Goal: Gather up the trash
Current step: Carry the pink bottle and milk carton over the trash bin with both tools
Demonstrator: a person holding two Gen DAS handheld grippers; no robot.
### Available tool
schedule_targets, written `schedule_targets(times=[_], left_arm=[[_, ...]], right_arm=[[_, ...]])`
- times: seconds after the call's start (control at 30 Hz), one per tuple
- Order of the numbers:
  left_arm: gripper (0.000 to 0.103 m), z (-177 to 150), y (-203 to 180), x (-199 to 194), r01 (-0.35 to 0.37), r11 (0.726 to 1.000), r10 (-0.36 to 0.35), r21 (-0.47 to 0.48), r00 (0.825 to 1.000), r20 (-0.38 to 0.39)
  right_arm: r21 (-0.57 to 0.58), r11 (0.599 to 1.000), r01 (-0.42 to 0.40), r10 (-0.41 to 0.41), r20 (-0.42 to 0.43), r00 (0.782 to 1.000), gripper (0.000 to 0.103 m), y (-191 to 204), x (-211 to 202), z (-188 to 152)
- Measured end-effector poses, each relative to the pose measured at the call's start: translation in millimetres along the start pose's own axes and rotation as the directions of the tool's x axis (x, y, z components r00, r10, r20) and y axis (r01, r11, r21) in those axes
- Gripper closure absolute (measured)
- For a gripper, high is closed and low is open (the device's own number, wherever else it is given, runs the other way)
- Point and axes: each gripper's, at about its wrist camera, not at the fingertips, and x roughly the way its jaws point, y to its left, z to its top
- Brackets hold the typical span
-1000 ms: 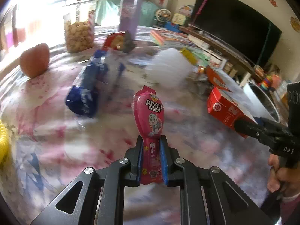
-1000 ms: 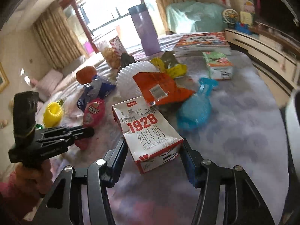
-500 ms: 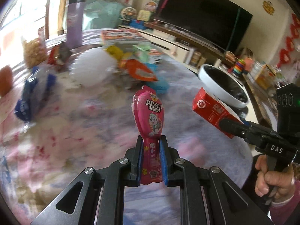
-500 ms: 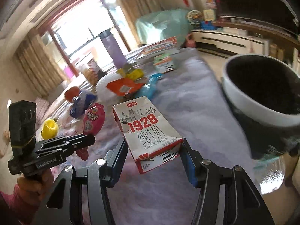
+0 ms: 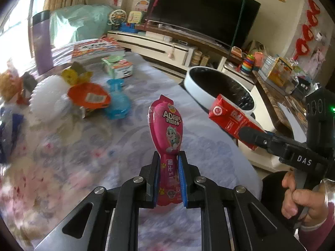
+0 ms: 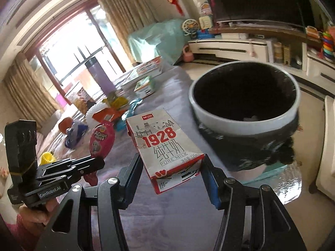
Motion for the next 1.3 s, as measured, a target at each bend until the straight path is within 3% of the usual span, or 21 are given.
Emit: schedule_targets(times=[0.53, 1.3], left_arm=[[0.089, 41.1, -38.9, 40.1, 0.002, 0.997, -0.002, 0.076, 1.000, 0.000], [0.089, 90.0, -70.1, 91.1, -0.014, 0.989, 0.015, 0.149, 1.000, -0.011]], right_arm=[[0.054, 0.996, 0.070, -0.073, 0.053, 0.996, 0.047, -39.1, -19.2, 23.8], [0.099, 0.984, 0.145, -0.152, 0.069, 0.986, 0.047, -79.4, -13.9, 62.9]])
